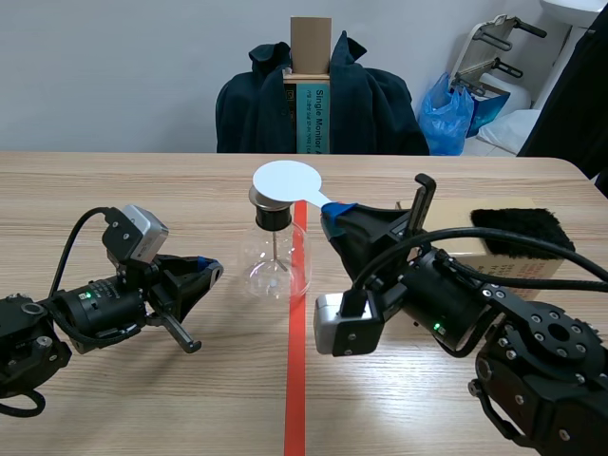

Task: Do the electroscope experiment.
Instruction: 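Move the plate toward and away from the electroscope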

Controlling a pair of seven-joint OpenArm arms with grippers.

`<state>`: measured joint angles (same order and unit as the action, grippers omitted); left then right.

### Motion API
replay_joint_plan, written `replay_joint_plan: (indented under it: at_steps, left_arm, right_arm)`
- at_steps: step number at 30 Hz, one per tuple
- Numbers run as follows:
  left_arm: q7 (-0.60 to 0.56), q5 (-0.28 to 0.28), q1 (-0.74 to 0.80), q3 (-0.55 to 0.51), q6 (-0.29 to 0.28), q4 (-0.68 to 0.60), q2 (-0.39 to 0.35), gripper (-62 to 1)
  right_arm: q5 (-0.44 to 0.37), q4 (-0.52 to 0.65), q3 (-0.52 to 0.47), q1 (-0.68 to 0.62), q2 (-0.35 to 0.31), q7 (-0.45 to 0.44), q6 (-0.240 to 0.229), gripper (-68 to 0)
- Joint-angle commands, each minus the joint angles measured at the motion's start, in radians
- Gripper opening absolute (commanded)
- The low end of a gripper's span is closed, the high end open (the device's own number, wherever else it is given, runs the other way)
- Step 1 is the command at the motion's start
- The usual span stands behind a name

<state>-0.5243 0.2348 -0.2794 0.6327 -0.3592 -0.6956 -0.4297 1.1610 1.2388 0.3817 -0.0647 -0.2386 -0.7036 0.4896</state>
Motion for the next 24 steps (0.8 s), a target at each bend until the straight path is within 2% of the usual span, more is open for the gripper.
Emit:
replay_joint_plan:
  at_steps: [1,11,18,24]
  left_arm:
    - [-0.011,0.007,-0.006,-0.005,0.002,-0.023,0.0,-58.1]
    - [-0.011,0.007,-0.006,-0.005,0.002,-0.023,0.0,-58.1]
    - [-0.011,0.007,-0.006,-0.005,0.002,-0.023,0.0,-58.1]
    - [-0.011,0.007,-0.006,-0.005,0.002,-0.023,0.0,-58.1]
  right_arm:
    - [-0.008,0.014,-0.007,0.012,0.0,-0.018,0.011,-66.7]
    - [-0.008,0.014,-0.007,0.012,0.0,-0.108,0.011,-66.7]
    - [-0.008,0.014,-0.007,0.012,0.0,-0.102,0.011,-66.7]
    - [-0.008,0.014,-0.007,0.012,0.0,-0.043,0.011,-66.7]
